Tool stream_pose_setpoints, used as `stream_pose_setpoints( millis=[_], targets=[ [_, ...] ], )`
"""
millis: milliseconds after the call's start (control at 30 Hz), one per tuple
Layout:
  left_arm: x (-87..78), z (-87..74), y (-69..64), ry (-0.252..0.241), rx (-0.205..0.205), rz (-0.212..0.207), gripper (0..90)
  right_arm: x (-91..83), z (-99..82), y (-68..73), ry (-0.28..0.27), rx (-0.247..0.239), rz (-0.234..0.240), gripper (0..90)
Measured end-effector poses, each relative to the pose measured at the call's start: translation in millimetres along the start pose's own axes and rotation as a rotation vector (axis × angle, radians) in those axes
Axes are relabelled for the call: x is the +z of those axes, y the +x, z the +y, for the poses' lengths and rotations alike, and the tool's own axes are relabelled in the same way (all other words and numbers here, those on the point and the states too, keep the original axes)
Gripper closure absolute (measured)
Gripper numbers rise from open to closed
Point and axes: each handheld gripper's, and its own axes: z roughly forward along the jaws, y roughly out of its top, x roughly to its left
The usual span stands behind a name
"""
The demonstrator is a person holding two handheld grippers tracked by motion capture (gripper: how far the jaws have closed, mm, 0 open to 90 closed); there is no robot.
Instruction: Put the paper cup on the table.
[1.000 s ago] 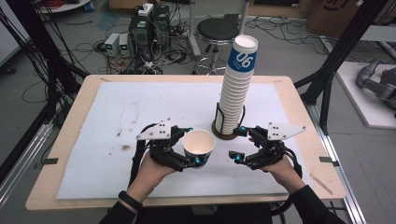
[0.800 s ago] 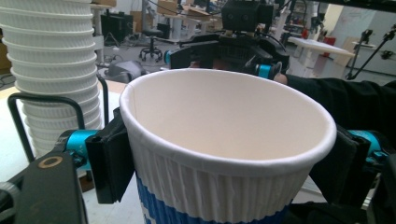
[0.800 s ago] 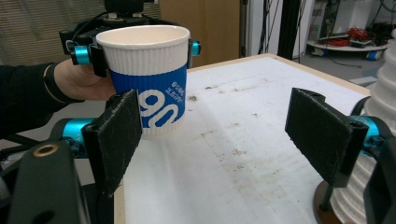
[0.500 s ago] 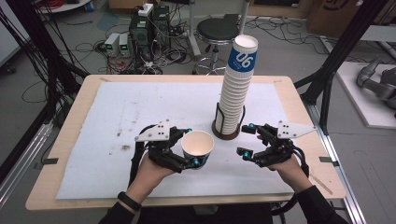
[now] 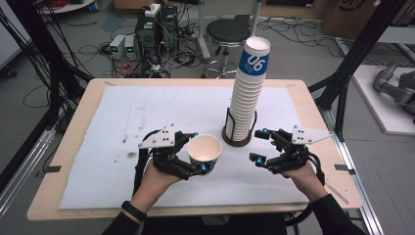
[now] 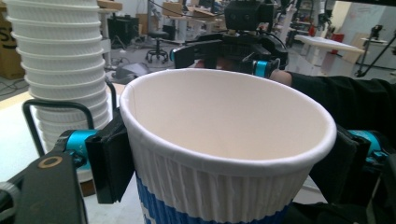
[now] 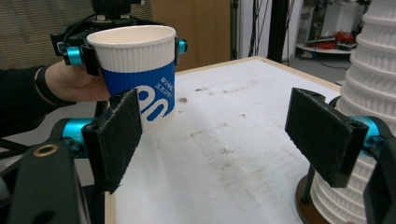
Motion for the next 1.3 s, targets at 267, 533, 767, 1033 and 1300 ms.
stream_pose_setpoints(
  millis=[267,533,767,1033,1300],
  targets=[
    [-10.1,-0.8,5.8,0.001,0.007,0.061,20.1,-2.8,-0.6,-2.4,-0.005,0.006,-0.013,19.3],
    [-26.1,-3.3,15.7,-0.007,0.023,0.152,20.1,-2.4,-0.8,-3.6,-0.003,0.004,-0.020,19.3],
    [-37.1,-7.1,26.4,-0.022,0.033,0.239,20.1,-2.6,-1.3,-4.1,0.007,0.010,-0.025,19.3],
    [-51.5,-10.9,40.2,-0.048,0.028,0.349,20.1,-4.3,-2.4,-6.4,0.000,0.017,-0.038,19.3],
    [-68.1,-17.1,56.3,-0.064,0.018,0.461,20.0,-8.3,-3.5,-9.8,-0.010,0.024,-0.060,19.3]
  ],
)
